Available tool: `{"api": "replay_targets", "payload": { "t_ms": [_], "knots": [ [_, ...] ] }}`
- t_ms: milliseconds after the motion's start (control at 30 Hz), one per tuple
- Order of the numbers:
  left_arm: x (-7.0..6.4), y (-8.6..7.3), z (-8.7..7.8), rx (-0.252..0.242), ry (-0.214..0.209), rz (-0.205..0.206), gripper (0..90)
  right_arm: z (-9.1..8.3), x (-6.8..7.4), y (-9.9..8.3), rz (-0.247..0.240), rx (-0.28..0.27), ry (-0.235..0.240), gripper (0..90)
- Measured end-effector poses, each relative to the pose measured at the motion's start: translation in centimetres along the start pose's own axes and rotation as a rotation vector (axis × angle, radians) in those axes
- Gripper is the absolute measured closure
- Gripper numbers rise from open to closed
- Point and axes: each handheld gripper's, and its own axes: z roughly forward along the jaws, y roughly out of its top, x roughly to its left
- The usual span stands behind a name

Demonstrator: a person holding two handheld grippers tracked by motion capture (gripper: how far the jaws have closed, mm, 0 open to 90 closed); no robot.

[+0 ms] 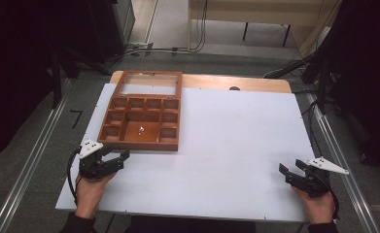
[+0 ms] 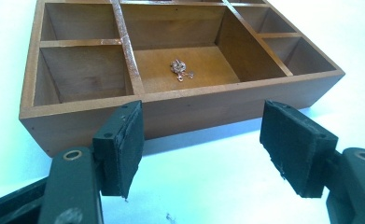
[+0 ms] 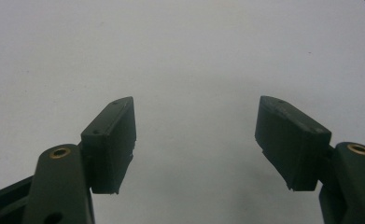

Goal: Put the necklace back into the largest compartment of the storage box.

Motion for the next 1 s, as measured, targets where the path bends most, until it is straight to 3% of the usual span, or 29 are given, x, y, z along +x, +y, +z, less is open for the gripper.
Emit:
{"api": "replay_targets", "payload": {
  "t_ms": [1000],
  "knots": [
    [0.1,-1.3,-1.6,0.004,-0.007,-0.008,30.8,0.0,0.0,0.0,-0.002,0.000,0.001,27.3]
  ]
}}
